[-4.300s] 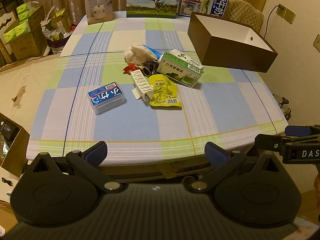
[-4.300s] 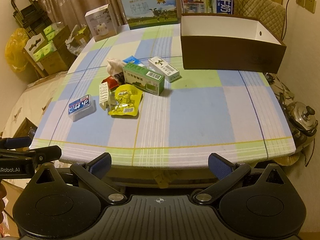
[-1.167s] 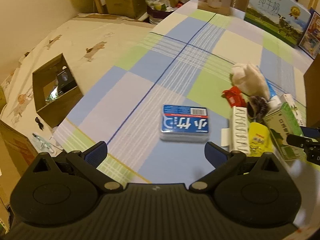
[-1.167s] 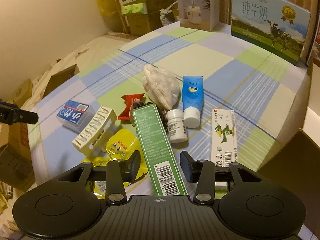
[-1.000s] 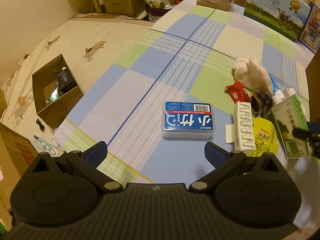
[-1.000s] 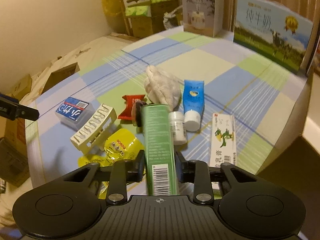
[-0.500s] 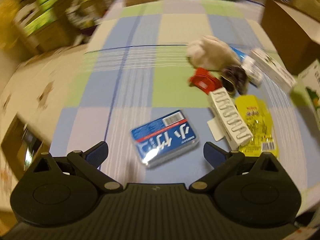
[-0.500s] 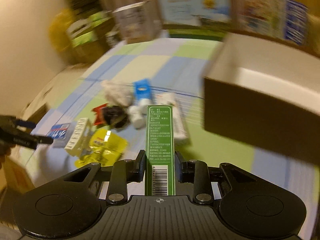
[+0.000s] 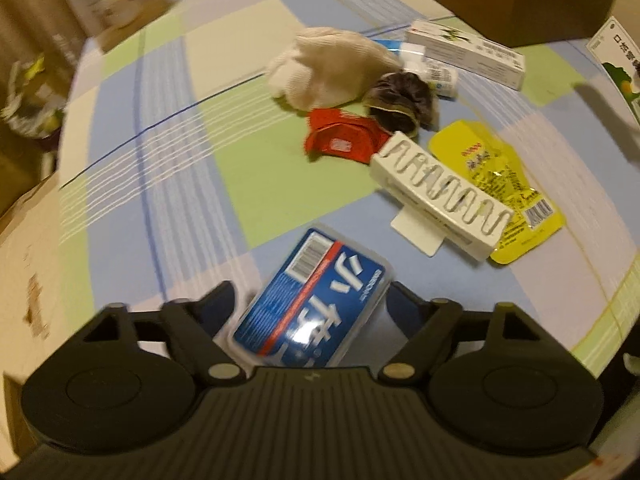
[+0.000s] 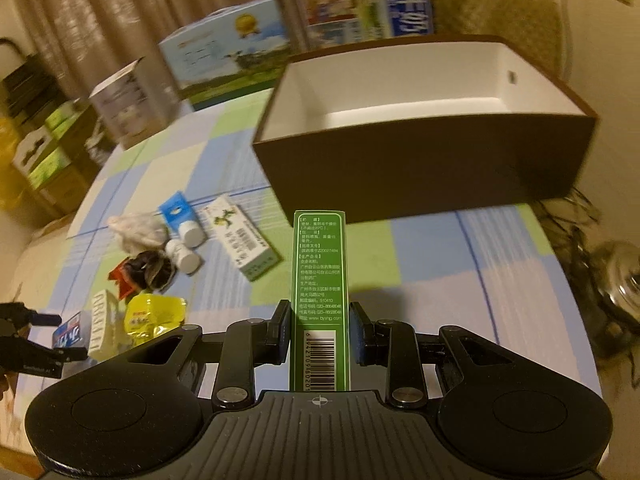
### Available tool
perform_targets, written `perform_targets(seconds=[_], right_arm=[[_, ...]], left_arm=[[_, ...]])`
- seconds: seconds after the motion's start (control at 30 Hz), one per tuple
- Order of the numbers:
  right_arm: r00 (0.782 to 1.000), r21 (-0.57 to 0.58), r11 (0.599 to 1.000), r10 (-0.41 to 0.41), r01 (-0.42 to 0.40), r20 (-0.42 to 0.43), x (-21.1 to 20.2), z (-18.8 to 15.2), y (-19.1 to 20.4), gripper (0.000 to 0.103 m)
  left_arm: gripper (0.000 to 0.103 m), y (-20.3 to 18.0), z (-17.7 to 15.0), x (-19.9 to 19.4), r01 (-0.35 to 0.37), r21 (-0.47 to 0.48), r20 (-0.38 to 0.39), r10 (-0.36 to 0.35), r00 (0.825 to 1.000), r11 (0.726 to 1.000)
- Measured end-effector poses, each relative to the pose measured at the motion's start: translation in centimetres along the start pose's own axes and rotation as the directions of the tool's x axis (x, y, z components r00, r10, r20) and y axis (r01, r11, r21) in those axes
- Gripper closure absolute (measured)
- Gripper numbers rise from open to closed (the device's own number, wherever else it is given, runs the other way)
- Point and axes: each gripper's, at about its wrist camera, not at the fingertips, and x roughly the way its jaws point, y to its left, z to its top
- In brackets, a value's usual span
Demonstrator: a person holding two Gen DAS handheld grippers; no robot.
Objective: Organize objects
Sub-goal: 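Carry the green box into the brown box with the right gripper while the left grasps the blue toothpick box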
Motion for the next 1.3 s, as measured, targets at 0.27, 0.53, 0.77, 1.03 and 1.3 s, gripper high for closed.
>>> perform_targets(seconds=[0.27,0.53,0.77,1.03,1.3], right_arm=[[0.996,0.054,0.995,-0.086,0.086,0.009,-1.1,-0.5,-0.6,0.076],[0.997,0.021,0.997,-0.078,0.077,0.025,-1.1,0.6,-0.8,0.076],[0.997,-0.024,0.999,-0.033,0.034,0.073,-2.2,3.5,-2.2,0.076],[0.985,-0.067,0.998,-0.01,0.022,0.171,-4.3,8.6,-6.1,0.076],[0.97,-0.104,0.994,-0.01,0.036,0.242,-4.1,14.6,-10.3,0.076]], left_arm=[[0.047,0.5,0.4,0.4,0.064,0.008,-0.002,-0.064,0.998,0.998],[0.048,1.4,0.9,-1.0,0.048,-0.171,0.04,-0.042,0.998,0.984],[0.048,1.2,3.2,-5.0,0.026,-0.325,0.107,0.01,0.994,0.945],[0.048,-2.0,9.9,-8.1,0.029,-0.38,0.19,0.048,0.981,0.925],[0.047,-8.5,20.2,-8.4,0.11,-0.339,0.304,-0.002,0.953,0.934]])
